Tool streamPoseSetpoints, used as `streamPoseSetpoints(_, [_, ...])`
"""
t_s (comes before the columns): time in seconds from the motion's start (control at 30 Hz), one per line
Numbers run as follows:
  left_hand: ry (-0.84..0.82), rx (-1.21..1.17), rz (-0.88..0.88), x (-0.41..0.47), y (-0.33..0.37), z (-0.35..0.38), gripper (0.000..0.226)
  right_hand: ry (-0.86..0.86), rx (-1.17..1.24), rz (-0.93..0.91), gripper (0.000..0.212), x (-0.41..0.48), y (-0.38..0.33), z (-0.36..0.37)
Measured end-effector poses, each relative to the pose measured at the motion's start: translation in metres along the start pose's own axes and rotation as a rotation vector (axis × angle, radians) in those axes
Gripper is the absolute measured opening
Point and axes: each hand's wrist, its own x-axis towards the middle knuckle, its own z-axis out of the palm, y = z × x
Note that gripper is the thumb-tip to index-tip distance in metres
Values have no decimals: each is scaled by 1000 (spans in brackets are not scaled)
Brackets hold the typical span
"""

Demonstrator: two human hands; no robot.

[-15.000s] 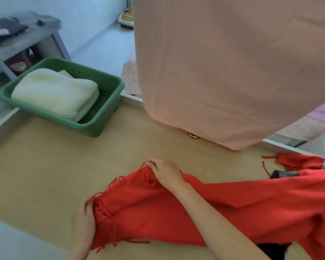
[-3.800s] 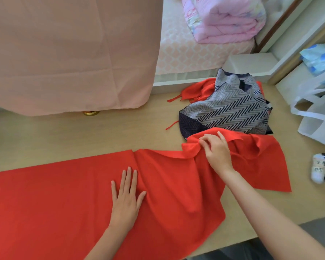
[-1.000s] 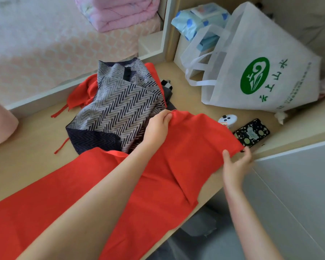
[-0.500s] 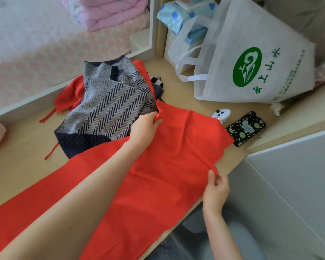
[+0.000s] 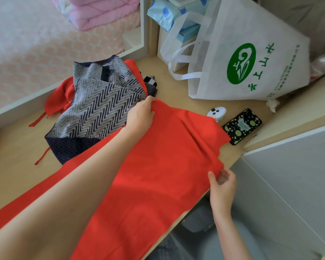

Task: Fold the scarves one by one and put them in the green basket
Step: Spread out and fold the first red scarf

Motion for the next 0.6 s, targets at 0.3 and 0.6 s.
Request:
streamPoseSetpoints(0.3, [67, -7, 12, -17, -7, -6, 39, -16, -187, -124, 64, 84, -47, 30])
streamPoseSetpoints(0.6, [210, 10, 220, -28, -10, 1, 39, 131, -107, -60, 28, 100, -36, 40])
